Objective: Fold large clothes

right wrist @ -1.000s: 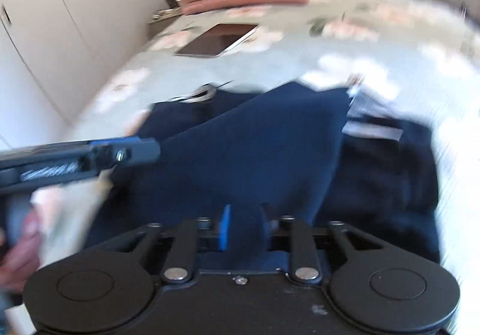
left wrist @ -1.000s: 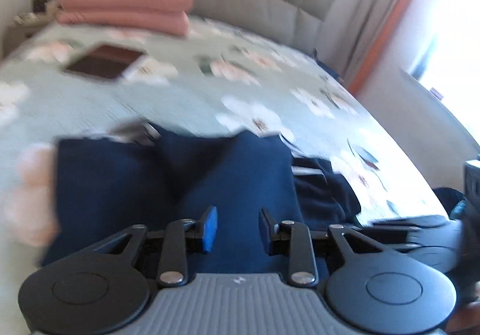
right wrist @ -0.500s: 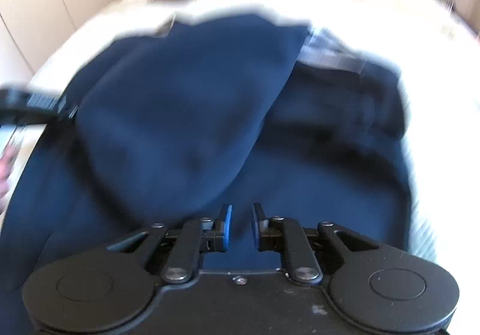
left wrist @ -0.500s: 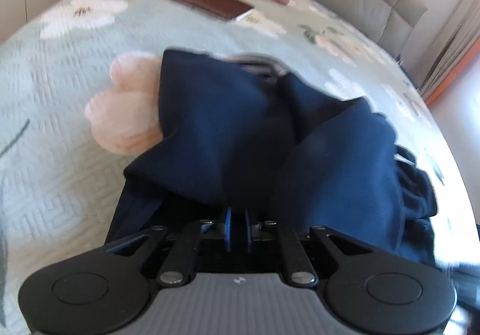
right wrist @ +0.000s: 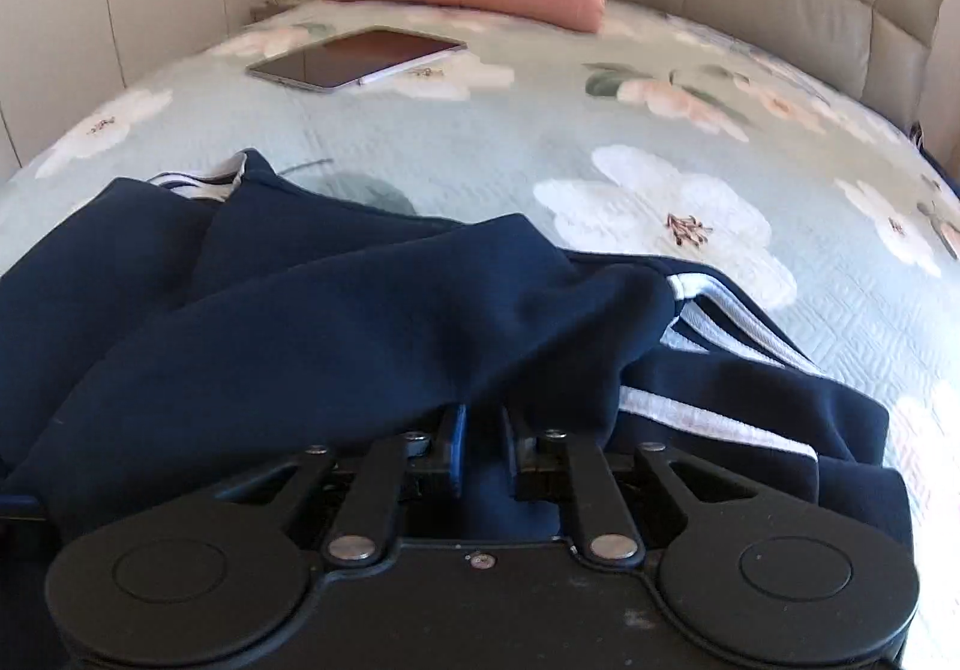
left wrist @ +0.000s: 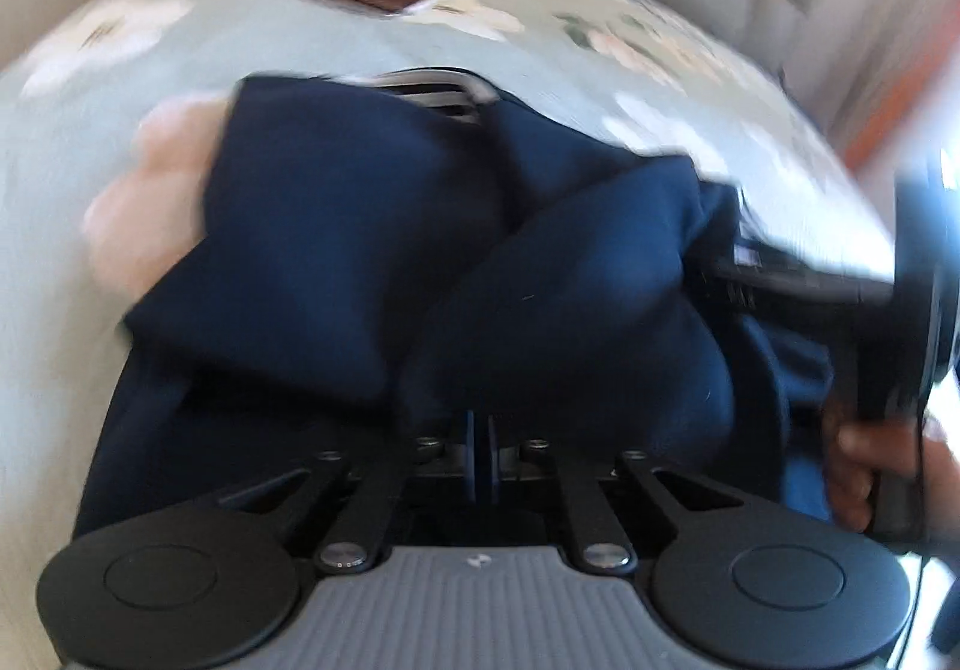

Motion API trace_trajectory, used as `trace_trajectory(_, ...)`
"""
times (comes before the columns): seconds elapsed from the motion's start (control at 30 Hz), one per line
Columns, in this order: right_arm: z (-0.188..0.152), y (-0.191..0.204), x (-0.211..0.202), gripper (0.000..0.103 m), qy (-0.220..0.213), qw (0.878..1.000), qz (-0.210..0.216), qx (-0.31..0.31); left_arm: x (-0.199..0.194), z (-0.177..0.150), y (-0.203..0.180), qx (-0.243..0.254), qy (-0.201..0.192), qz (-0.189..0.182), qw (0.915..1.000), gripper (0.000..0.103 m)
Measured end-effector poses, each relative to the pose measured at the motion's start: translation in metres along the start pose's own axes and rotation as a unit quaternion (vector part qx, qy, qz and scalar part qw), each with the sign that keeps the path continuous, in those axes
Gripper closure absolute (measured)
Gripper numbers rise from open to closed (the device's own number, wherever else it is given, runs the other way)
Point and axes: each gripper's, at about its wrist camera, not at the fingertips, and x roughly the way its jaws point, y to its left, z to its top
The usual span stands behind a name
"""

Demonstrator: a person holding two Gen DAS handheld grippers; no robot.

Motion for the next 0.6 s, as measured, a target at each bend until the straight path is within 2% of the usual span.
trace_trajectory(0.07, -0.002, -0.004, -0.009, 0.089, 0.016, 1.000, -0.008, 0.001, -0.014, -0.008, 0.008, -0.017, -0.006, -0.001, 0.9998, 0.096)
trace_trajectory(0.13, -0.006, -0.005, -0.032, 0.084, 0.023, 1.000, 0.005, 0.020, -0.030, -0.018, 0.010, -0.010, -0.007, -0.003, 0.9999, 0.095)
trace_trajectory(0.2, -0.018, 0.002, -0.066, 0.082, 0.019, 0.998, 0.048, 0.043, -0.039, -0.029, 0.010, 0.012, 0.009, 0.004, 0.9999, 0.093)
trace_trajectory(0.3, -0.048, 0.035, -0.096, 0.082, 0.071, 0.991, 0.102, 0.053, -0.049, -0.049, 0.017, 0.020, 0.037, 0.008, 0.9991, 0.093)
trace_trajectory(0.37, -0.082, 0.059, -0.106, 0.082, 0.131, 0.986, 0.098, 0.042, -0.065, -0.059, 0.024, 0.021, 0.042, 0.003, 0.9989, 0.093)
trace_trajectory(0.43, -0.106, 0.071, -0.132, 0.079, 0.123, 0.990, 0.065, 0.028, -0.085, -0.069, 0.035, 0.030, 0.044, 0.001, 0.9986, 0.093)
trace_trajectory(0.47, -0.114, 0.075, -0.144, 0.079, 0.136, 0.988, 0.068, 0.021, -0.095, -0.074, 0.040, 0.035, 0.049, -0.001, 0.9982, 0.093)
trace_trajectory(0.57, -0.138, 0.072, -0.185, 0.051, 0.147, 0.987, 0.054, 0.047, -0.125, -0.089, 0.058, 0.051, 0.069, -0.009, 0.9963, 0.093)
trace_trajectory(0.6, -0.146, 0.069, -0.201, 0.050, 0.145, 0.986, 0.050, 0.057, -0.134, -0.096, 0.064, 0.053, 0.076, -0.011, 0.9957, 0.093)
